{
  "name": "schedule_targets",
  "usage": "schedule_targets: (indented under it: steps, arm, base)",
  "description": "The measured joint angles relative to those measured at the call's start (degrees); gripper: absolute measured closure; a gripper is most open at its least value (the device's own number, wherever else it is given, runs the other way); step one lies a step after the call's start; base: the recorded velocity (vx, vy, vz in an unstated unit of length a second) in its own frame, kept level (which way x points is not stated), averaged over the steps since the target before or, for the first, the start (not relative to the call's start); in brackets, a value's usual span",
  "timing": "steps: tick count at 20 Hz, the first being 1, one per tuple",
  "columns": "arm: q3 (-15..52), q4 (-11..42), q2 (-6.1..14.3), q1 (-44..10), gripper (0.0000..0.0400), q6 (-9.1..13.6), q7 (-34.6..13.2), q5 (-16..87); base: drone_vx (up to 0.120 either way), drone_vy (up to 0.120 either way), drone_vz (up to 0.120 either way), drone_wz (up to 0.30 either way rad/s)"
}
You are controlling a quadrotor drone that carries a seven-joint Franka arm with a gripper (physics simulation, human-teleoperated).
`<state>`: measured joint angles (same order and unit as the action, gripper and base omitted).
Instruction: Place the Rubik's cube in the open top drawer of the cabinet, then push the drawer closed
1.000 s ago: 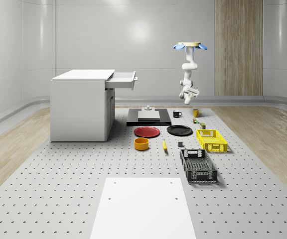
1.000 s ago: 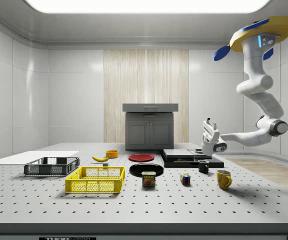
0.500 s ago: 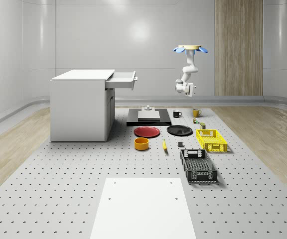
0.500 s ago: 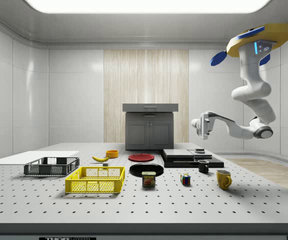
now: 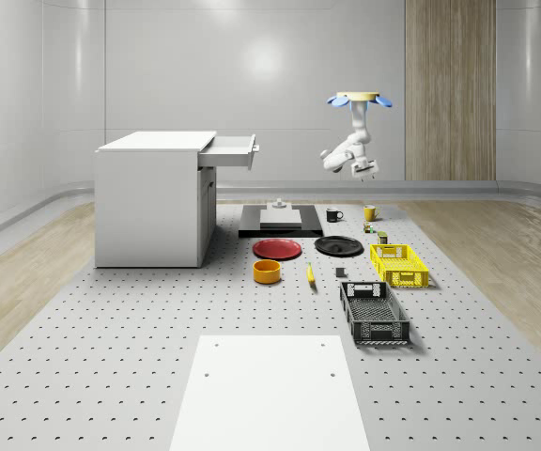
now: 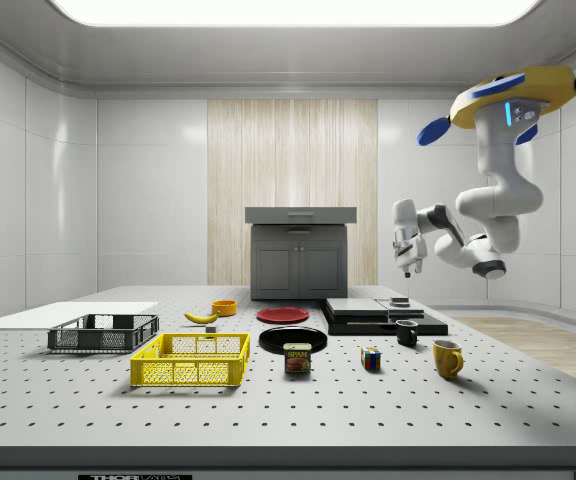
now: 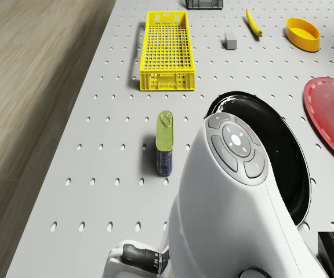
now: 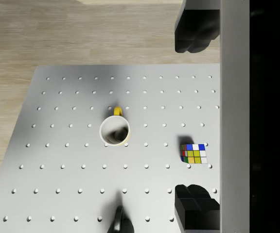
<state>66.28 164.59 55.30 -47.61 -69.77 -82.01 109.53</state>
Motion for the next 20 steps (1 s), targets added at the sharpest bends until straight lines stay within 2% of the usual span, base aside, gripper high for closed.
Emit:
schedule_targets:
  steps: [4,8,11,14,20]
  arm:
    - [2.77,0.99,2.18,-5.72,0.0000,2.28,-3.75,3.06]
    - [4.35,1.28,3.94,-8.92,0.0000,2.99,-5.91,4.01]
    - [5.14,1.34,5.08,-10.38,0.0000,2.91,-6.95,4.09]
    - [5.74,1.33,6.14,-11.38,0.0000,2.51,-7.70,3.89]
    - [6.65,1.24,8.10,-12.65,0.0000,1.24,-8.75,3.13]
  base:
    - [0.120,0.000,-0.120,0.000]
    - [0.120,0.000,-0.120,0.000]
    - [0.120,0.000,-0.120,0.000]
    - [0.120,-0.120,-0.120,0.000]
    - [0.000,0.000,-0.120,0.000]
